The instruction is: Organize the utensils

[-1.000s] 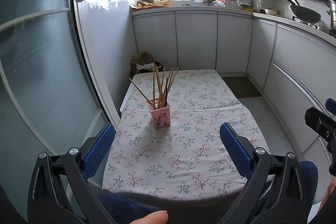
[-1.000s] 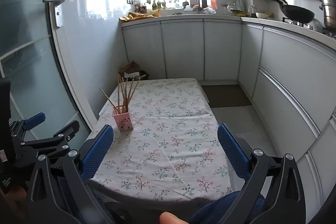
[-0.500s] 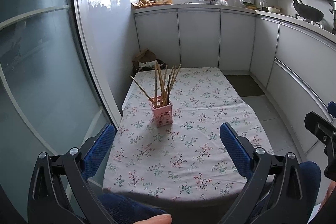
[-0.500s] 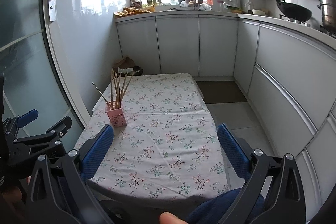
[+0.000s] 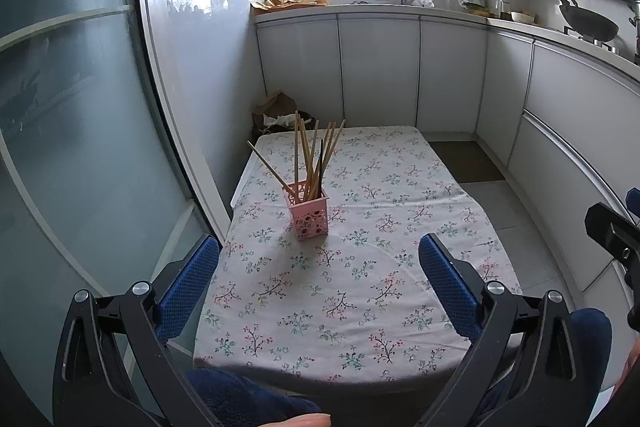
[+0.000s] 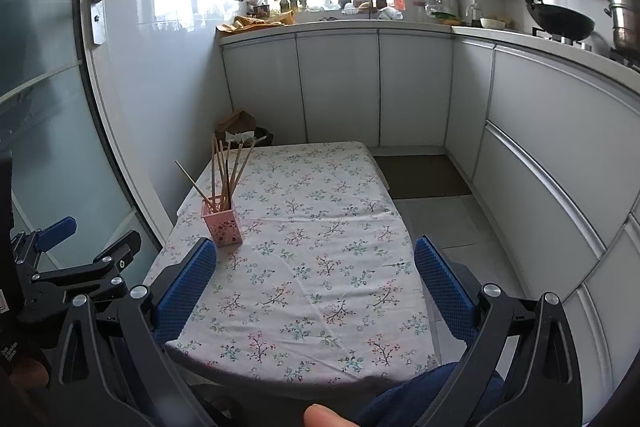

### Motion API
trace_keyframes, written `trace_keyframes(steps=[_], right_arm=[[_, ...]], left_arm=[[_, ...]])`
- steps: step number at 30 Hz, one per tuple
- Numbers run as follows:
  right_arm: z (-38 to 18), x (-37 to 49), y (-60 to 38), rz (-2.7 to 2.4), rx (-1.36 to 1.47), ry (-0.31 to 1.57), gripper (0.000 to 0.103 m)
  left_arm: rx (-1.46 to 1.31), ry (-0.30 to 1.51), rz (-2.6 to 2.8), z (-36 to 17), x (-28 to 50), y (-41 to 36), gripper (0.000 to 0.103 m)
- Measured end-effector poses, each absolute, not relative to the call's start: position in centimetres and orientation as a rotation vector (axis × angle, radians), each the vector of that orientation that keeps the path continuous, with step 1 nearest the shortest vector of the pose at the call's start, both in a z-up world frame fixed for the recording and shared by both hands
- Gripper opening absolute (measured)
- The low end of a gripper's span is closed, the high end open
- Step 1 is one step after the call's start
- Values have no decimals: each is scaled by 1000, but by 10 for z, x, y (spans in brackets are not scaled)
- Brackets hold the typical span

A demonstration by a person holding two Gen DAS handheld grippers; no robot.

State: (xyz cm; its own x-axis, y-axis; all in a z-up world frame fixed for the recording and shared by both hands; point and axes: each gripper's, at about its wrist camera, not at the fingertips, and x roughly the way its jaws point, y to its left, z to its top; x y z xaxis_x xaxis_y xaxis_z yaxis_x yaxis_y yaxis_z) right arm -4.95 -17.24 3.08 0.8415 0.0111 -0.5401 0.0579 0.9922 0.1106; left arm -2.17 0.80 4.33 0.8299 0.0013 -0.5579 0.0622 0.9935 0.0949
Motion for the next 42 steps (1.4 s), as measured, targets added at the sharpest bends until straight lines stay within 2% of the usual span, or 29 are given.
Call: trace_keyframes(steps=[42], right_arm=[[26, -43, -172, -14, 136, 586, 96]], left_arm=[[93, 584, -29, 43, -23, 2, 96]])
